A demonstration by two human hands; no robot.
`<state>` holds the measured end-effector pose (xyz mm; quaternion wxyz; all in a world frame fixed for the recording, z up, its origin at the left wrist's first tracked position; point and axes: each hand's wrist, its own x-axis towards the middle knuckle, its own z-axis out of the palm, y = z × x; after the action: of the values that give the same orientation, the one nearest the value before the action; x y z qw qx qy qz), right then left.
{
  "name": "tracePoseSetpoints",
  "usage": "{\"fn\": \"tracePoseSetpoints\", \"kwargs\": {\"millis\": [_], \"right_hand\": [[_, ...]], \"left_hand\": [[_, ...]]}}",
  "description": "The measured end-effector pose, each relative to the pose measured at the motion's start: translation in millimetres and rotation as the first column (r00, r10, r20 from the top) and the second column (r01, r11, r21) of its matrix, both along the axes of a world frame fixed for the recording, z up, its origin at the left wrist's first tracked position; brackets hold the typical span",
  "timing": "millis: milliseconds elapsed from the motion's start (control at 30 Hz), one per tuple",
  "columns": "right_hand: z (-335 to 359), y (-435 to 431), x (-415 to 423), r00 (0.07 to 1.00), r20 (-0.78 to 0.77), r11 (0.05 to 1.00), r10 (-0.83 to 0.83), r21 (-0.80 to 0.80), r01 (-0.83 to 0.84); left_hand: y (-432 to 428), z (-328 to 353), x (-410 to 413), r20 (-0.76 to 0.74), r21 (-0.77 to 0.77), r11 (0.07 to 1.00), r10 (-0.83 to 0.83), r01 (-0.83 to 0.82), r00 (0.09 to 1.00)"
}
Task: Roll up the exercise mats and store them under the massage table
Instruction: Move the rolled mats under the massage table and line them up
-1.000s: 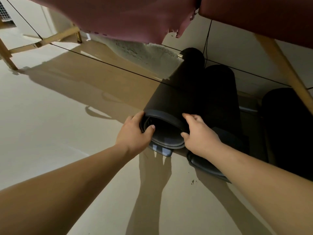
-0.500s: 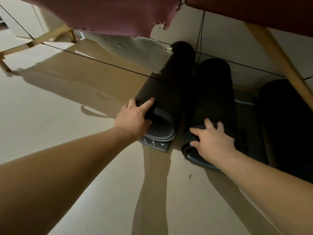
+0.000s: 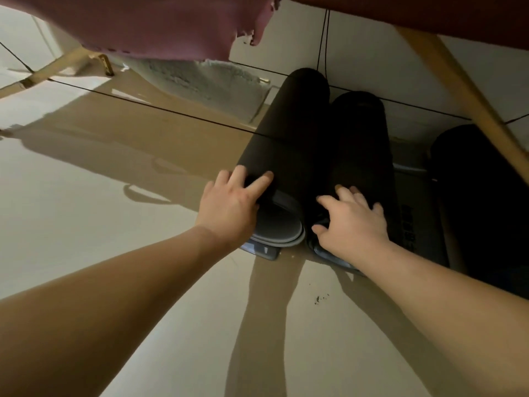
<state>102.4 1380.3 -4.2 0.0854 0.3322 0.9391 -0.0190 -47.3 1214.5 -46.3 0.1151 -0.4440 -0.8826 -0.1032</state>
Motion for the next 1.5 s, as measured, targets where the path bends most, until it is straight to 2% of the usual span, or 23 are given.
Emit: {"fn": "tracePoseSetpoints", "kwargs": {"millis": [67, 133, 233, 300, 433, 500, 567, 633, 700, 867, 1033, 1133, 1233, 1333, 1400, 1500], "right_hand": [[-2.4, -3.7, -2.4, 0.997, -0.057, 0.999, 0.046, -0.002, -0.046], [-4.2, -5.9, -5.6, 0.992, -0.116, 0.998, 0.051, -0.036, -0.055], [-4.9, -9.9, -11.9, 0.988, -0.153, 0.994, 0.006, -0.108, -0.023], [-4.5, -12.2, -15.5, 0.992, -0.128, 0.995, 0.016, -0.1, -0.029], [-3.5, -19.0, -29.4, 0.994, -0.106, 0.998, 0.04, -0.05, -0.046], [-7.2, -27.2, -39.3, 0.995, -0.072, 0.998, 0.062, 0.025, -0.061], [-11.2, -32.6, -46.0, 0.995, -0.067, 0.994, 0.075, 0.078, -0.07], [-12.5, -34.2, -50.5, 0.995, -0.078, 0.997, 0.057, 0.063, -0.052], [-12.7, -32.9, -51.8, 0.996, -0.085, 1.0, 0.024, 0.003, -0.024], [-14.0, -22.9, -44.6, 0.997, -0.065, 0.99, -0.046, -0.135, 0.037], [-3.2, -31.3, -34.3, 0.992, -0.115, 0.997, 0.042, -0.059, -0.05], [-2.4, -37.9, -32.0, 0.997, -0.039, 0.995, 0.073, -0.072, -0.076], [-1.7, -41.6, -38.9, 0.996, -0.068, 0.995, 0.058, -0.075, -0.063], [-8.1, -46.0, -36.8, 0.992, -0.113, 0.99, 0.049, -0.124, -0.063], [-11.3, -47.1, -31.7, 0.986, -0.162, 0.98, 0.028, -0.191, -0.059], [-16.1, -48.8, -23.5, 0.976, -0.217, 0.954, -0.032, -0.297, -0.035]], "left_hand": [[-4.6, -5.9, -8.9, 0.108, 0.101, 0.995, 0.015, -0.026, 0.994], [-8.4, -9.8, -13.0, 0.233, 0.127, 0.984, 0.093, -0.125, 0.968], [-12.0, -15.0, -17.6, 0.458, 0.194, 0.946, 0.147, -0.26, 0.876], [-16.7, -16.4, -22.6, 0.495, 0.207, 0.94, 0.137, -0.27, 0.858], [-21.9, -14.4, -27.0, 0.402, 0.253, 0.954, 0.049, -0.163, 0.914], [-18.7, -16.5, -27.5, 0.393, 0.31, 0.94, 0.009, -0.142, 0.92], [-11.6, -18.0, -30.9, 0.518, 0.309, 0.917, 0.059, -0.251, 0.853], [-6.8, -20.0, -32.1, 0.633, 0.202, 0.91, 0.161, -0.362, 0.757], [-7.7, -21.4, -29.8, 0.611, 0.101, 0.936, 0.209, -0.338, 0.763], [-8.1, -3.6, -34.5, 0.366, 0.03, 0.974, 0.199, -0.226, 0.909], [-18.1, -0.7, -11.2, 0.173, -0.081, 0.985, 0.161, -0.149, 0.972], [-23.0, -11.2, -10.4, 0.226, -0.023, 0.992, 0.123, -0.121, 0.966], [-31.6, -16.4, -15.0, 0.406, 0.118, 0.981, 0.096, -0.156, 0.909], [-36.4, -14.5, -14.1, 0.485, 0.115, 0.974, 0.115, -0.193, 0.867], [-36.5, -11.0, -11.7, 0.427, 0.077, 0.977, 0.149, -0.2, 0.892], [-34.2, -8.3, -5.3, 0.184, 0.037, 0.986, 0.155, -0.164, 0.971]]}}
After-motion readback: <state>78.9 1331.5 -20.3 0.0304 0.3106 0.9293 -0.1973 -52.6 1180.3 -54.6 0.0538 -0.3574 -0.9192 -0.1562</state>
